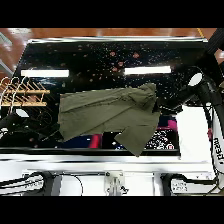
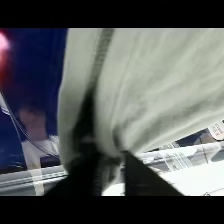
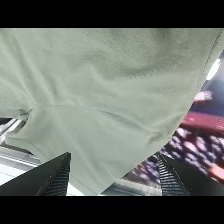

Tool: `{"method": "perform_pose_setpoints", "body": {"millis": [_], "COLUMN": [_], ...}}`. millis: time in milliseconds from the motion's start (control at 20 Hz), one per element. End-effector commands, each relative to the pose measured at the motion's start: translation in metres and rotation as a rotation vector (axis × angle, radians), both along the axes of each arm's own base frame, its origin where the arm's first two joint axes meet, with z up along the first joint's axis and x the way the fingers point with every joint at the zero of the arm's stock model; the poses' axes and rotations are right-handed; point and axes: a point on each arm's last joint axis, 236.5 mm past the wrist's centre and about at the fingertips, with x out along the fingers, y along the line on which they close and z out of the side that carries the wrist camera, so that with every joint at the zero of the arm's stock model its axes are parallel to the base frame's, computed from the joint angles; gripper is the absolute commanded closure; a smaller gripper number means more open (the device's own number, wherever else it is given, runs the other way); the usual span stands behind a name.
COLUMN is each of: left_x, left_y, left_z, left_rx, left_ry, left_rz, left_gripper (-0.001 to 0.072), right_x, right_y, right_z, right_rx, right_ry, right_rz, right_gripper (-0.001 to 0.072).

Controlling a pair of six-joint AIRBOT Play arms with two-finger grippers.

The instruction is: Fold the shirts.

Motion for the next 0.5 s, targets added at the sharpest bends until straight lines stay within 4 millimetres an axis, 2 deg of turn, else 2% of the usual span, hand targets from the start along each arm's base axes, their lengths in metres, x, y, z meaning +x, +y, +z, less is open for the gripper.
{"method": "perform_pose_setpoints", "body": {"millis": [0,100,300,450], "left_x": [0.008,0.028,0.073,0.085], "left_y": [-0.004,0.0,0.016,0.034], "left_z": [0.004,0.017,0.056,0.064], "left_rx": [-0.019,-0.005,0.034,0.049], "left_ry": [-0.025,-0.086,-0.233,-0.256], "left_rz": [0.0,-0.002,0.008,0.073], "left_gripper": [0.0674,0.0674,0.0675,0.0674], "right_x": [0.0,0.0,-0.001,-0.001], "right_y": [0.0,0.0,-0.002,-0.003], "right_z": [0.0,0.0,-0.001,-0.001], "right_rx": [0.0,-0.002,-0.011,-0.014], "right_ry": [-0.001,-0.001,0.001,0.0], "right_rz": [0.0,0.0,0.003,0.004], "right_gripper": [0.0052,0.0051,0.0052,0.0052]}}
